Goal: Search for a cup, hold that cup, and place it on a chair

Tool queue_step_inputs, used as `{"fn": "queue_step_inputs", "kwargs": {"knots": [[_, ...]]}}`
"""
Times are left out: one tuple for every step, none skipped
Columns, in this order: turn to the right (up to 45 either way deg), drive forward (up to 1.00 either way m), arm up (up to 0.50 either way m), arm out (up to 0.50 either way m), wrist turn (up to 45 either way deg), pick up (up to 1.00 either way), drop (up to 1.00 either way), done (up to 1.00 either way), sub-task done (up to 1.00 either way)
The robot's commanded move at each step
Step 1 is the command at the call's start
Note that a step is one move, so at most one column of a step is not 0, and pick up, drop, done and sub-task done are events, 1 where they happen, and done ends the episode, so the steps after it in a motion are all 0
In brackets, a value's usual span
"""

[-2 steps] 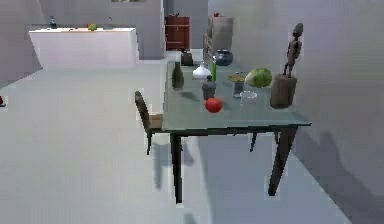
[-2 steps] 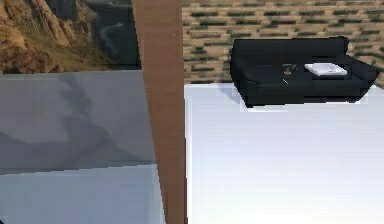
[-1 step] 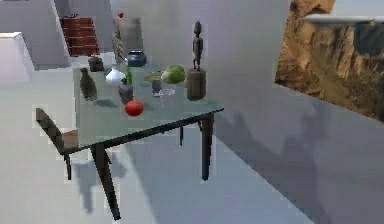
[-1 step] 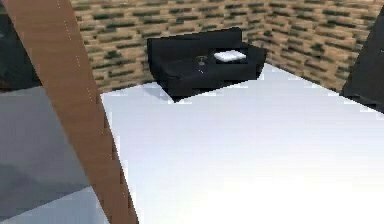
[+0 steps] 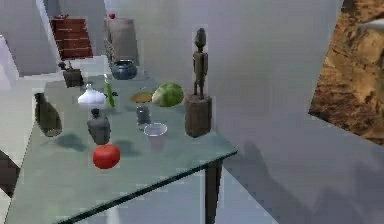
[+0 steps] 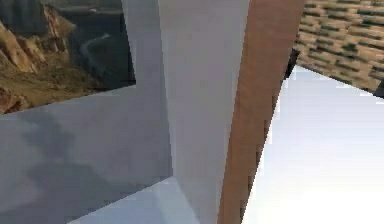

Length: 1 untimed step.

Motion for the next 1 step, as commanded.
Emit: {"fn": "queue_step_inputs", "kwargs": {"knots": [[-45.0, 0.00, 0.00, 0.00, 0.0, 0.00, 0.00, 0.00, 0.00]]}}
